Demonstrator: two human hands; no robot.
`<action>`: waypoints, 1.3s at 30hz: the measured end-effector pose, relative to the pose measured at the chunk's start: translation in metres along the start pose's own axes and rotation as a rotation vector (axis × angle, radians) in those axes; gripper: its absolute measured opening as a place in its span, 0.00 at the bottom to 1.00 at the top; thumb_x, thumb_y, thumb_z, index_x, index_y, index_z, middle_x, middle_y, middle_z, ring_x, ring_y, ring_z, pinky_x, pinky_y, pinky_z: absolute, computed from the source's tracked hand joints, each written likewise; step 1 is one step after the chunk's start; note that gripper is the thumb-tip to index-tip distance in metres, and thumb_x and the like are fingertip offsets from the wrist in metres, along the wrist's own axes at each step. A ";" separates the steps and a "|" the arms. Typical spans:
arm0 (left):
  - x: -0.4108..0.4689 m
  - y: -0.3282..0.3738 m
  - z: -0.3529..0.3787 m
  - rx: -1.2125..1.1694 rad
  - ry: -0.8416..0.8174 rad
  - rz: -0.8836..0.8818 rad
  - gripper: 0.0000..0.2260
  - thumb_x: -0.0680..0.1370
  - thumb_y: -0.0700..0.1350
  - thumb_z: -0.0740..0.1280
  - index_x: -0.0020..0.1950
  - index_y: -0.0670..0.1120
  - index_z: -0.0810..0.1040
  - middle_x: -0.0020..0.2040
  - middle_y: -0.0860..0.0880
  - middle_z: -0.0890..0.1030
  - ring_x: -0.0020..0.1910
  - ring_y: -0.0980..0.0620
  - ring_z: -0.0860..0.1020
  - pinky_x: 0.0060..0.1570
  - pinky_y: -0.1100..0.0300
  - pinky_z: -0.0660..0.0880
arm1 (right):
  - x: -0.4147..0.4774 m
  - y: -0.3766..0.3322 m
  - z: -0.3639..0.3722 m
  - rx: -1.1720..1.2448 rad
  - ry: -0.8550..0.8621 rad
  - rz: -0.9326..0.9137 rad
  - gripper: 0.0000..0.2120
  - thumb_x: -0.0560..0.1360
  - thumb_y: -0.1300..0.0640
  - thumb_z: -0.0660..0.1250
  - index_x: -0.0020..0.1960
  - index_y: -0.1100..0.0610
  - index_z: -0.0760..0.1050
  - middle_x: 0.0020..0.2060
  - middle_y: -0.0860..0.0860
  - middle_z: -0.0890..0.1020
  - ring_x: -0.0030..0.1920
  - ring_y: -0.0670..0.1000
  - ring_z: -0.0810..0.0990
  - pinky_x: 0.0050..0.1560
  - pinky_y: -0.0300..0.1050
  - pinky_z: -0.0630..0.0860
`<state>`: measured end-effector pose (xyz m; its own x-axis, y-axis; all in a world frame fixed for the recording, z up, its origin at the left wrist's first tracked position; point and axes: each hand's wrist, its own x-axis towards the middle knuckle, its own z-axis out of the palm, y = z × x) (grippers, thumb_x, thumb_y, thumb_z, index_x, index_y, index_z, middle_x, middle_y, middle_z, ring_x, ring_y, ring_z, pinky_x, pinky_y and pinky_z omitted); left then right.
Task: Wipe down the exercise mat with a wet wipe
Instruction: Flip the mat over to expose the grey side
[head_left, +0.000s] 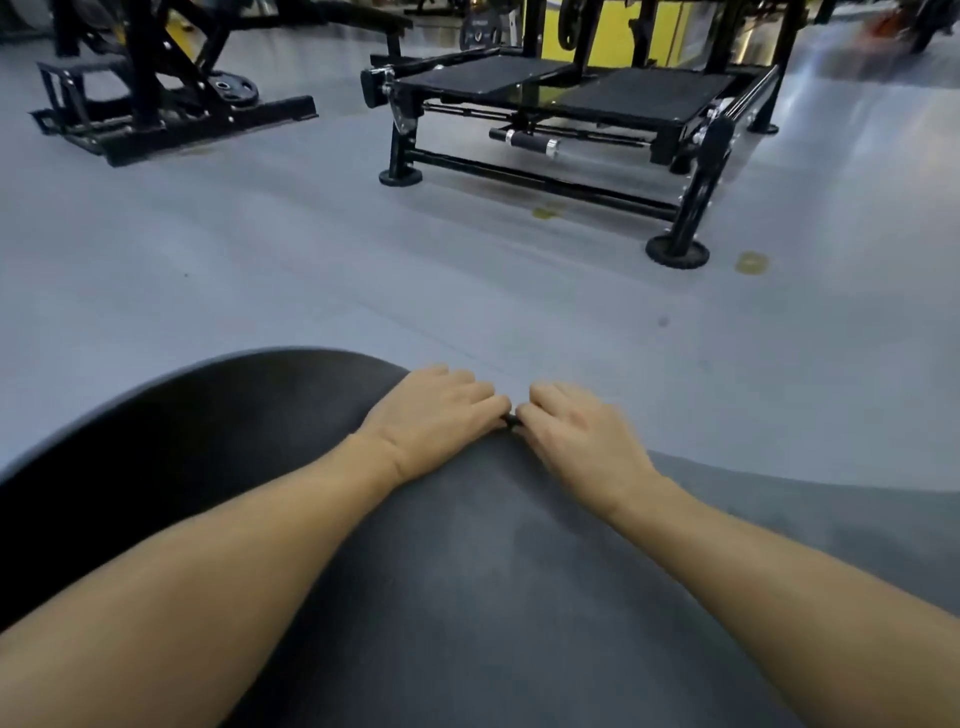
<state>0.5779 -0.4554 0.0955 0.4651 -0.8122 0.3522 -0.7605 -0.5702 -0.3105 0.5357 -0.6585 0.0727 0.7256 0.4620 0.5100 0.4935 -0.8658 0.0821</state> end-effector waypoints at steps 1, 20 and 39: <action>-0.005 0.003 0.006 -0.003 -0.033 -0.029 0.11 0.84 0.53 0.60 0.49 0.51 0.78 0.40 0.51 0.79 0.41 0.47 0.78 0.38 0.52 0.66 | -0.003 -0.008 0.006 0.014 -0.063 0.061 0.06 0.76 0.59 0.73 0.43 0.58 0.76 0.41 0.54 0.75 0.39 0.58 0.76 0.33 0.52 0.72; -0.020 -0.036 0.031 0.145 -0.117 -0.280 0.22 0.80 0.56 0.65 0.73 0.54 0.70 0.63 0.47 0.74 0.64 0.43 0.71 0.74 0.42 0.51 | -0.024 -0.070 0.018 0.193 -0.581 0.259 0.15 0.79 0.61 0.59 0.65 0.56 0.69 0.59 0.55 0.68 0.60 0.58 0.70 0.49 0.51 0.71; -0.106 0.051 0.071 -0.353 -0.816 -0.283 0.25 0.83 0.64 0.52 0.80 0.59 0.61 0.79 0.53 0.63 0.78 0.49 0.61 0.77 0.46 0.56 | -0.052 -0.098 0.048 0.354 -0.918 0.276 0.15 0.81 0.61 0.60 0.68 0.57 0.73 0.65 0.56 0.73 0.66 0.58 0.73 0.68 0.54 0.72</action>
<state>0.5222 -0.4075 -0.0204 0.7267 -0.5603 -0.3975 -0.6016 -0.7984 0.0257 0.4724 -0.5888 -0.0029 0.8496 0.3526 -0.3923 0.2588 -0.9267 -0.2723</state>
